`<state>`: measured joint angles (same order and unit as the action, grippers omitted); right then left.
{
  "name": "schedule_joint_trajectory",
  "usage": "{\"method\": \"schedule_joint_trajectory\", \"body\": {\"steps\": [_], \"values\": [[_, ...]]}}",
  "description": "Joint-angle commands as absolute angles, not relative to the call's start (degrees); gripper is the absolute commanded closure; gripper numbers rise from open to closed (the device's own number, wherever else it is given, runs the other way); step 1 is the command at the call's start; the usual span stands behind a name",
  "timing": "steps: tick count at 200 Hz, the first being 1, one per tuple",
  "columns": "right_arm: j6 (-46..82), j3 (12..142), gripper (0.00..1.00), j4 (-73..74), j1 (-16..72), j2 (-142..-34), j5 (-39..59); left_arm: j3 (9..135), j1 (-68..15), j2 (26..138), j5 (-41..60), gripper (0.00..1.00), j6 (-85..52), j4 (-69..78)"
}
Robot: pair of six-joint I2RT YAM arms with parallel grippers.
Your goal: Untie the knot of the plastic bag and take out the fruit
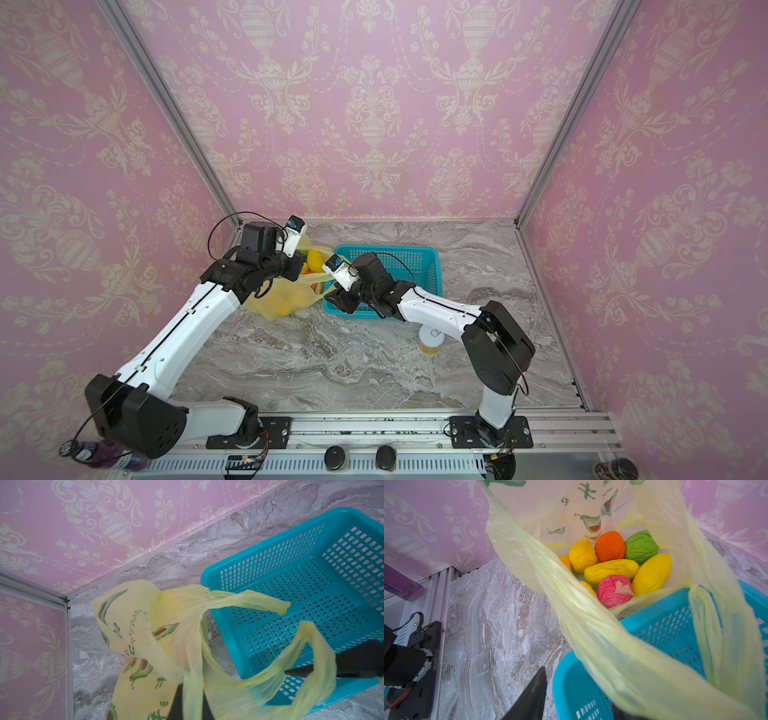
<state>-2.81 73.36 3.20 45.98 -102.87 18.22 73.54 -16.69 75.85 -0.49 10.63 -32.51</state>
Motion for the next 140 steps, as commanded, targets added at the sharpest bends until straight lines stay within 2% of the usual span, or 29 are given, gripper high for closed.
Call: {"method": "schedule_joint_trajectory", "body": {"steps": [1, 28, 58, 80, 93, 103, 112, 119, 135, 140], "values": [[-9.23, 75.77, 0.48, -2.58, 49.75, -104.41, 18.15, 73.84, -16.46, 75.94, -0.52, 1.0, 9.93, -31.82], [-15.93, 72.56, 0.48, -3.76, 52.36, -102.4, 20.92, 73.82, -16.44, 76.09, -1.96, 1.0, 9.85, -31.71], [-18.81, 67.94, 0.71, -2.56, 52.62, -98.13, 26.08, 73.56, -16.44, 76.18, -2.18, 1.0, 9.95, -31.46], [-19.65, 62.99, 0.92, 0.08, 52.56, -94.56, 26.27, 73.91, -16.48, 76.5, -1.76, 1.0, 9.89, -31.91], [-20.03, 60.8, 0.98, 1.81, 52.56, -93.07, 25.99, 73.75, -16.48, 76.47, -1.78, 1.0, 9.94, -31.82], [-20.48, 59.64, 0.98, 2.84, 52.56, -92.33, 25.95, 73.66, -16.44, 76.52, -2.08, 1.0, 10.02, -31.77], [-20.61, 59.2, 0.95, 3.31, 52.56, -92.08, 25.63, 73.74, -16.44, 76.58, -2.03, 1.0, 9.94, -31.8], [-20.64, 59.15, 0.88, 3.62, 52.59, -92.07, 25.33, 73.83, -16.5, 76.64, -1.83, 1.0, 9.94, -31.9], [-20.05, 59.3, 0.5, 4.71, 52.56, -92.59, 25.0, 73.74, -16.44, 76.55, -1.86, 1.0, 10.01, -31.9], [-19.89, 59.33, 0.42, 5.23, 52.57, -92.85, 24.68, 73.74, -16.44, 76.55, -1.93, 1.0, 10.05, -31.81]]}}
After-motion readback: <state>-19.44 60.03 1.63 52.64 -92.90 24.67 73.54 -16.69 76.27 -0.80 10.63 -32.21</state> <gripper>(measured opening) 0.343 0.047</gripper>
